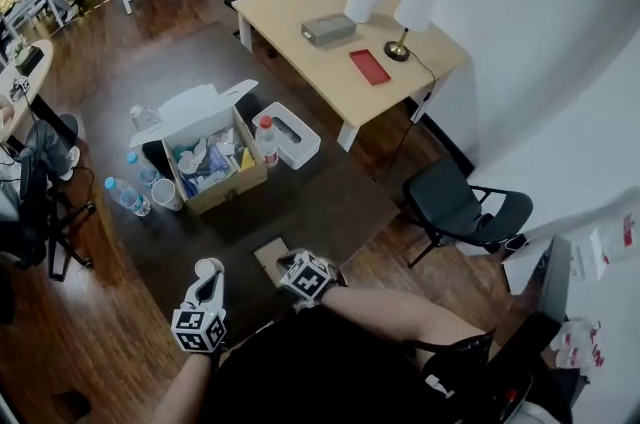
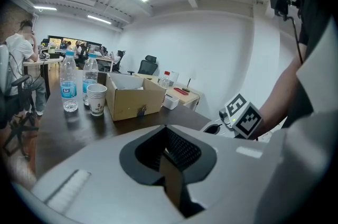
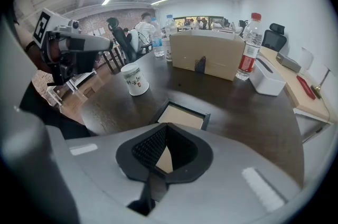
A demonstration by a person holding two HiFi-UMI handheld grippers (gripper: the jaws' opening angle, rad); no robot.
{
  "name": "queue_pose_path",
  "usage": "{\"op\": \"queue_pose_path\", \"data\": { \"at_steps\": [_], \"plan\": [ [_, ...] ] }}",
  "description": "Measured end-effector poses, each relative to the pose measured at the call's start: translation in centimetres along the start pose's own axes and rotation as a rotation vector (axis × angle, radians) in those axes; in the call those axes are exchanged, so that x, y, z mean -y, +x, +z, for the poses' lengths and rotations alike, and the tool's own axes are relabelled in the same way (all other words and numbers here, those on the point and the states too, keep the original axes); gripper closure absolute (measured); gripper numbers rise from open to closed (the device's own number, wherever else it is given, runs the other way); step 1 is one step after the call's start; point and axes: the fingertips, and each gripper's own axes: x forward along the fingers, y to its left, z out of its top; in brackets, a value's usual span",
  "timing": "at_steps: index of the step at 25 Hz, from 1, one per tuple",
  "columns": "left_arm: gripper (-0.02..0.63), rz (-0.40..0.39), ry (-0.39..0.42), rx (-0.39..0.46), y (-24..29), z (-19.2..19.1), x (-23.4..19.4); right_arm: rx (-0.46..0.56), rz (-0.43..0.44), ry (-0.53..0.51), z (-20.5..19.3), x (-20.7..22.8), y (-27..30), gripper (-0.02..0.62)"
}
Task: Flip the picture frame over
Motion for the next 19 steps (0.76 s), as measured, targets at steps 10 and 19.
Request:
{"op": "queue_pose_path", "data": {
  "at_steps": [10,19],
  "plan": [
    [0.606,0.016,-0.020,0.010,-1.0,-0.7,-0.1,-0.011,0.004,-0.034,-0.4,-0.3,0.3,0.592],
    [0.606,0.025,-0.040,0.013,-1.2,-0.1,0.9,-0.015,0.014,0.000,-0.7,-0.1,-0.3,0.592]
  ]
}}
